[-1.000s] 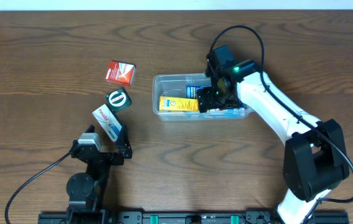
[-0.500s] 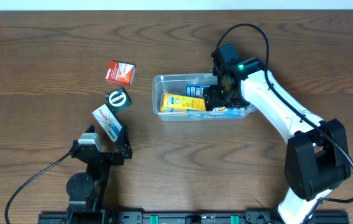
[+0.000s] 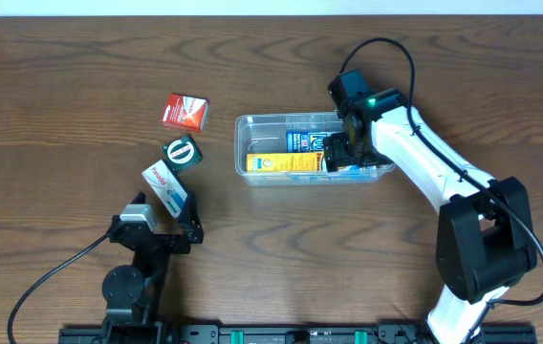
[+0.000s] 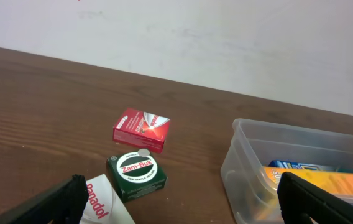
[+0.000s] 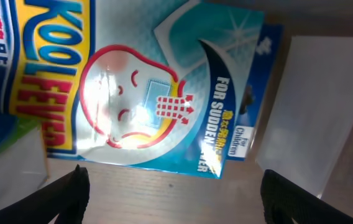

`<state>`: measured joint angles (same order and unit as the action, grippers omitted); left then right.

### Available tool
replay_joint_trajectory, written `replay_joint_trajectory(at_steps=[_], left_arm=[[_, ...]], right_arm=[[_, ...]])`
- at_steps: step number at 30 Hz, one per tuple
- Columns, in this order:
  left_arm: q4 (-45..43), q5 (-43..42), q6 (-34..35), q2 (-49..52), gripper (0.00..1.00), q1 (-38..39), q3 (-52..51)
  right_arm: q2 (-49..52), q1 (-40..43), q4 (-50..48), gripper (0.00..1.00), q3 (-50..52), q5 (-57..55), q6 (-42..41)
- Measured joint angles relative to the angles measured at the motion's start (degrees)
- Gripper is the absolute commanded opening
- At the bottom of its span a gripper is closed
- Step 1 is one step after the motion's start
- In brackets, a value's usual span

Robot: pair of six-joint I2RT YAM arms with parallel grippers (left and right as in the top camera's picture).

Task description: Pack container

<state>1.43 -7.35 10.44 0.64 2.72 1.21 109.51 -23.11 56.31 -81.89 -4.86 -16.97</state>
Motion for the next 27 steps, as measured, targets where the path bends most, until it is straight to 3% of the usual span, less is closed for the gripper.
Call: replay_joint_trajectory(at_steps=[10,20,27], left_arm=[[0.02,0.00,0.02,0.00,0.98,0.00,0.00],[0.02,0.00,0.02,0.00,0.98,0.00,0.00],[0.02,0.00,0.00,0.00,0.98,0.00,0.00]], right_arm=[[0.02,0.00,-0.09,0.86,-0.66,1.51,1.31],[-0.04,-0.83,-0.22,0.88,-13.03,10.29,3.43],[-0.17,-5.66,-2.69,0.88,-13.97,12.20,3.34]])
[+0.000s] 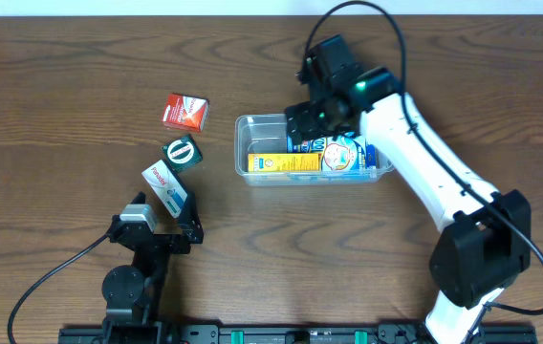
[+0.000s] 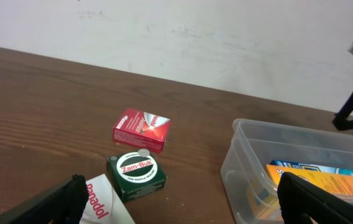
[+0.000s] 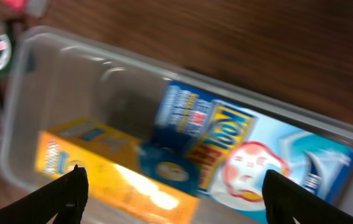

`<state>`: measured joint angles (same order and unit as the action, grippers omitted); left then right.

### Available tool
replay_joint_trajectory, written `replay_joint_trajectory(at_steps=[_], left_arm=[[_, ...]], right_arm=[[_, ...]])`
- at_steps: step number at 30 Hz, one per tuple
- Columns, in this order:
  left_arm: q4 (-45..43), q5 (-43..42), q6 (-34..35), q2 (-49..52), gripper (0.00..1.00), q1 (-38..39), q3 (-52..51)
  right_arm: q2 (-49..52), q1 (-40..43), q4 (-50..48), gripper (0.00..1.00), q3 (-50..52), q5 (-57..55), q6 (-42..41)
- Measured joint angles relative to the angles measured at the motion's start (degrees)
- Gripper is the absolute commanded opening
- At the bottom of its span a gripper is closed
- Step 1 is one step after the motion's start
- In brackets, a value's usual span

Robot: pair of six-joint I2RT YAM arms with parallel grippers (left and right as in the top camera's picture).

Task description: Pack container

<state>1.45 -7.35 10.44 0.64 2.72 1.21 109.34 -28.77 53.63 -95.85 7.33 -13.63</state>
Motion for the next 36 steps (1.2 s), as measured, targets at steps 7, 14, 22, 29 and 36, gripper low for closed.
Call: replay_joint_trajectory(at_steps=[7,14,22,29,36], left_arm=[[0.00,0.00,0.00,0.00,0.98,0.00,0.00],[0.00,0.00,0.02,0.00,0.98,0.00,0.00],[0.00,0.00,0.00,0.00,0.98,0.00,0.00],[0.00,0.00,0.00,0.00,0.98,0.00,0.00],[0.00,0.00,0.00,0.00,0.98,0.00,0.02]], right_arm=[[2.10,-3.69,-2.49,0.86,0.00,0.79,-1.77],[5.62,-5.66,-3.78,0.87,0.00,0.20,-3.30],[5.68,-8.02,-4.20,0.92,0.00,-4.28,-3.72],[5.68,-9.55,-5.42,0.87,0.00,-7.21,-0.11],[5.68,-9.79,-6.67,0.28,0.00,-8.55,2.05]])
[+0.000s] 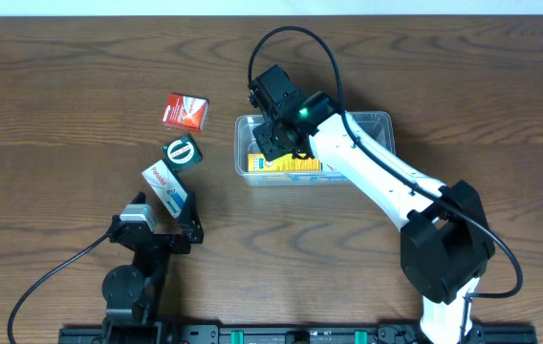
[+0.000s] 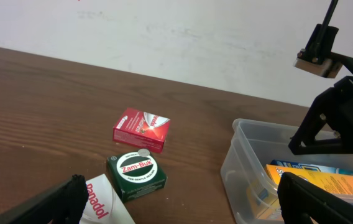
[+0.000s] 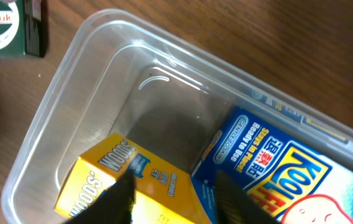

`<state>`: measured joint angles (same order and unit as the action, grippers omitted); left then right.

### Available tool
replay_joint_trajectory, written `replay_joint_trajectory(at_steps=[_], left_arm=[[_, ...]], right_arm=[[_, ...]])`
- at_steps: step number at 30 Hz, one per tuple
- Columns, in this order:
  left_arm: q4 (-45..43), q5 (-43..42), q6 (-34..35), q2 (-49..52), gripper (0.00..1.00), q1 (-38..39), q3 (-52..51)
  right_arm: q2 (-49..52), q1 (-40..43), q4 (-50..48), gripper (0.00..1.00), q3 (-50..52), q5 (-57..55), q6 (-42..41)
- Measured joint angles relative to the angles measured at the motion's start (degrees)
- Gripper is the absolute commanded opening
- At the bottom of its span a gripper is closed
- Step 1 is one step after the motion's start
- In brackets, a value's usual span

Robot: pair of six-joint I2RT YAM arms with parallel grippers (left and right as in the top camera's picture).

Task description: Pack container

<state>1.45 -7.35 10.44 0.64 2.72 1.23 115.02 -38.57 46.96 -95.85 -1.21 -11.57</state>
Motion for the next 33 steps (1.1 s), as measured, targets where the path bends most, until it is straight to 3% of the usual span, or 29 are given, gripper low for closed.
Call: replay_joint_trajectory(at_steps=[8,24,33], left_arm=[[0.00,0.00,0.00,0.00,0.98,0.00,-0.02],[0.00,0.00,0.02,0.00,0.98,0.00,0.00],[0.00,0.00,0.02,0.00,0.98,0.00,-0.02]], right_arm=[[0.00,-0.59,-2.23,0.01,0.00,0.85,0.02],[0.00,-4.96,-5.22,0.01,0.02,2.08,-14.34],[0.00,-5.07,-7.43,0.01,1.66,2.36,-18.25]])
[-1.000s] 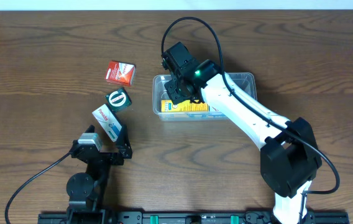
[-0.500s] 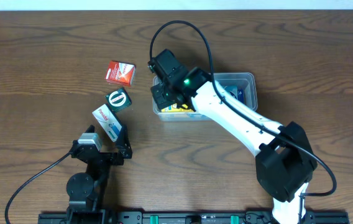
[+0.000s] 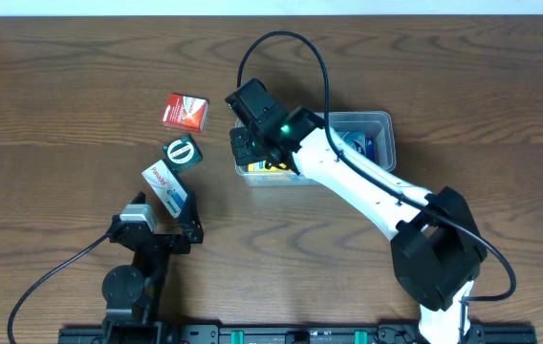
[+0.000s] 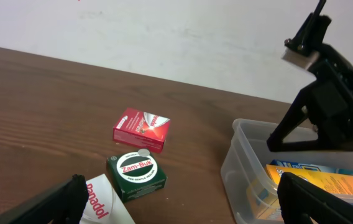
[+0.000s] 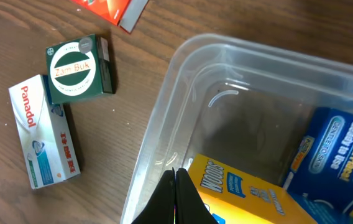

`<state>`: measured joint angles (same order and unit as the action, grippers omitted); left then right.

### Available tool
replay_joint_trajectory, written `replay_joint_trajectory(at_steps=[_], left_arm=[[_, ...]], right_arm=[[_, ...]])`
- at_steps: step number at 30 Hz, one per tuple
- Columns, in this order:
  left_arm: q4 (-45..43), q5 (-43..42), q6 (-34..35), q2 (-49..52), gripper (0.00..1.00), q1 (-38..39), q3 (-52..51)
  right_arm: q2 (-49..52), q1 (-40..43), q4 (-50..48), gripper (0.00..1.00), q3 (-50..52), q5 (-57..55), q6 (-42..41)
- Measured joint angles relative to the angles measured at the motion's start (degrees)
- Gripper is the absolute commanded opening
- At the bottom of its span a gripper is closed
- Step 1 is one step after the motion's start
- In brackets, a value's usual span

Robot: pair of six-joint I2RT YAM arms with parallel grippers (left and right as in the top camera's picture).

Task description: Pack container

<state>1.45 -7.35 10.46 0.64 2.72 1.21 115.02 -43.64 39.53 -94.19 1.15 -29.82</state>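
A clear plastic container holds a yellow Woods box and a blue Kool Fever box. Left of it on the table lie a red box, a green Zam-Buk box and a white Panadol box. My right gripper is shut with nothing in it, hanging over the container's left rim. My left gripper rests open near the front edge, just behind the Panadol box.
The right arm stretches across the container from the right, hiding most of its inside in the overhead view. The brown wooden table meets a white wall at the back.
My right gripper has moved left, from over the container's left half to its left rim. Its fingers, then apart, are now shut together. The left arm and the loose boxes have not moved.
My right gripper was open and low over the Kool Fever box at the container's right end. Then it was higher over the container, then over its left half with fingers narrower, and now it is shut and empty at the left rim.
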Motion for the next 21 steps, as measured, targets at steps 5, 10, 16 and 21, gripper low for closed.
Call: replay_joint_trajectory(at_steps=[5,10,16,21], left_arm=[[0.00,0.02,0.00,0.00,0.98,0.00,0.00],[0.00,0.00,-0.02,0.00,0.98,0.00,0.00],[0.00,0.00,0.00,0.00,0.98,0.00,0.00],[-0.02,0.00,-0.02,0.00,0.98,0.00,0.00]], right_arm=[[0.00,0.00,-0.09,0.01,0.85,0.35,-1.22],[0.00,0.00,-0.20,0.01,0.90,0.37,-1.68],[0.55,-0.61,-0.87,0.01,0.92,0.90,-2.45],[2.97,-1.33,-1.22,0.01,0.98,1.90,-2.75]])
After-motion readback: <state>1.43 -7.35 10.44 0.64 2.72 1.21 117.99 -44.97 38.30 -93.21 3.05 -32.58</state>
